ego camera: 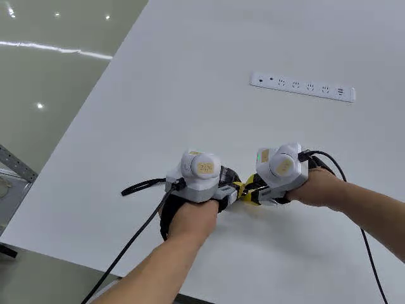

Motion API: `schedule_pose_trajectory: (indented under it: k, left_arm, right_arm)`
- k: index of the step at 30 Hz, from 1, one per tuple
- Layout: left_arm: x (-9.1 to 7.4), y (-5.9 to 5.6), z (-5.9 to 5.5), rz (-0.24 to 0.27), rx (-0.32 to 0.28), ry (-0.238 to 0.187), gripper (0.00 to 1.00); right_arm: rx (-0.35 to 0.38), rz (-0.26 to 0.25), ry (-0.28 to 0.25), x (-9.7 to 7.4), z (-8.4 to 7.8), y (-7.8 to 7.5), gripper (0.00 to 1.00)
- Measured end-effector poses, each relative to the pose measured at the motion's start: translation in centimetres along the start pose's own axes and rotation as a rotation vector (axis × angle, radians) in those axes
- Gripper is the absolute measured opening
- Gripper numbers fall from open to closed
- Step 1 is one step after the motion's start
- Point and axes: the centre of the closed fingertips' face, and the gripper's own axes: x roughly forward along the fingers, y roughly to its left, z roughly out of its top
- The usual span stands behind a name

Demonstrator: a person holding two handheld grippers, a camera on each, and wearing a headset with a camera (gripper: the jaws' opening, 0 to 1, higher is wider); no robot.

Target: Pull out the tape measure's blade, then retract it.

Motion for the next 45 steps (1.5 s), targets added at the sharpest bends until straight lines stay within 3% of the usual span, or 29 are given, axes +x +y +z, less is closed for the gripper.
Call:
schedule_pose_trajectory:
  k: [33,45]
  left_arm:
    - [-0.03,-0.03,0.03,0.011,-0.001,-0.014,0.59]
    - [-0.55,-0.28,0.39,-0.012,0.068,-0.008,0.58]
  right_arm:
    - [0.045,-0.044,0.021,0.33,0.20,-0.21,0.13]
    - [0.073,-0.068,0.024,0.33,0.17,-0.18,0.14]
